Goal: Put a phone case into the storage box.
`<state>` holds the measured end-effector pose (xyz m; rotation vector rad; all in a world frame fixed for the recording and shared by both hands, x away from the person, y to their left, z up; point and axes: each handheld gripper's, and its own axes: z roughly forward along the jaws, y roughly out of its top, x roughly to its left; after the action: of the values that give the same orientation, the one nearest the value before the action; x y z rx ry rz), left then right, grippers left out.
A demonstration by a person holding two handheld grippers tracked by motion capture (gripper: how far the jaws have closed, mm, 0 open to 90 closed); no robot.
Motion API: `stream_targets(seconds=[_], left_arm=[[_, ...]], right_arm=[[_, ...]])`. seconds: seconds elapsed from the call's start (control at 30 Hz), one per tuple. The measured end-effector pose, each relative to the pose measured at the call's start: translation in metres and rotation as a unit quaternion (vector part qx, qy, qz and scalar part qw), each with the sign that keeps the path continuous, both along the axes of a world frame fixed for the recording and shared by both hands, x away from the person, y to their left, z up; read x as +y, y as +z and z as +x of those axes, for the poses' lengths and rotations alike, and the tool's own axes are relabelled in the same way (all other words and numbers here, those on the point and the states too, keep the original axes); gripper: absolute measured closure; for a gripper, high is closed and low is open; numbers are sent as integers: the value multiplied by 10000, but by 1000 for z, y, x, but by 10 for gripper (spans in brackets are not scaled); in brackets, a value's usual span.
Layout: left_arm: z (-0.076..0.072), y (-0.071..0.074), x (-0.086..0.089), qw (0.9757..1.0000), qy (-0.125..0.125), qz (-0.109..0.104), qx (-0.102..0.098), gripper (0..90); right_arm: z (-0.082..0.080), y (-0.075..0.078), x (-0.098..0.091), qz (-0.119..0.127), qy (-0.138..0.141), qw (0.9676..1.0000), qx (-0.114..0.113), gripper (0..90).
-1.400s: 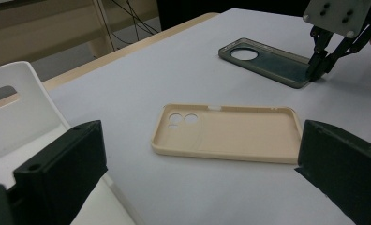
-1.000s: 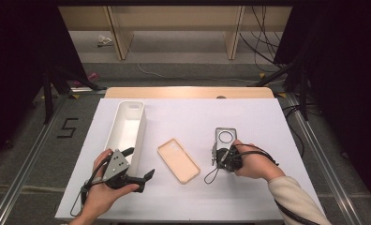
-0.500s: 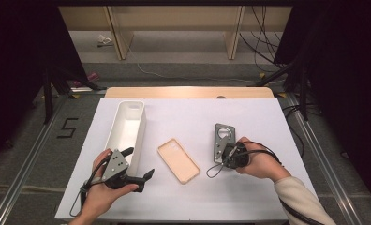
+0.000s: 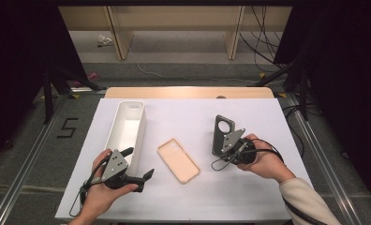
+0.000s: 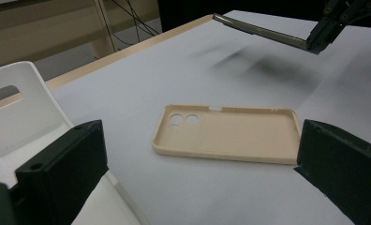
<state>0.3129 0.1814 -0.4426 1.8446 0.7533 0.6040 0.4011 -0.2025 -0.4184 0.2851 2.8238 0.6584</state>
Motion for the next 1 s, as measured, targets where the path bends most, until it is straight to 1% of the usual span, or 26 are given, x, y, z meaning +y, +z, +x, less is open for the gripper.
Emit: stream_targets(seconds=[0.1, 0.17, 0.2, 0.23, 0.27, 0.3, 0.4, 0.47, 0.53, 0.6, 0.63, 0.73, 0.87, 1.0], left_arm=[[0, 1, 0, 10000, 7, -14, 2, 16], [1, 3, -1, 10000, 21, -75, 23, 18], [1, 5, -2, 9999, 14, -147, 33, 23], [2, 8, -3, 9998, -23, -175, 33, 26], [3, 12, -5, 9999, -35, -157, 14, 28], [4, 14, -7, 9999, -33, -139, -1, 28], [11, 25, -14, 9999, -37, -143, -7, 45], [19, 32, -20, 9999, -47, -136, 48, 48], [27, 37, -27, 9999, -32, -88, 112, 55], [35, 41, -32, 9998, -19, -87, 161, 56], [39, 43, -35, 9998, -1, -96, 184, 56], [53, 50, -46, 9996, -52, -106, 269, 56], [66, 58, -58, 9994, -126, -31, 320, 59], [76, 63, -71, 9990, -223, 50, 374, 75]], right_arm=[[-1, 0, 1, 89, 15, 10000, 6, 892], [-2, 1, 2, 144, 15, 9999, -2, 892], [-3, 1, 2, 187, 25, 9998, 6, 892], [-3, 2, 3, 243, 29, 9997, -1, 893], [-5, 3, 5, 350, 48, 9994, 11, 893], [-5, 3, 5, 350, 48, 9994, 11, 893], [-7, 4, 9, 450, 90, 9989, -34, 893], [-9, 4, 11, 519, 105, 9986, -48, 893], [-11, 5, 13, 586, 121, 9982, -46, 893], [-14, 6, 16, 682, 170, 9975, -49, 893], [-14, 6, 16, 682, 170, 9975, -49, 893], [-18, 6, 20, 729, 250, 9970, -42, 893], [-22, 6, 25, 777, 314, 9965, -38, 893], [-25, 8, 30, 816, 372, 9960, -49, 893]])
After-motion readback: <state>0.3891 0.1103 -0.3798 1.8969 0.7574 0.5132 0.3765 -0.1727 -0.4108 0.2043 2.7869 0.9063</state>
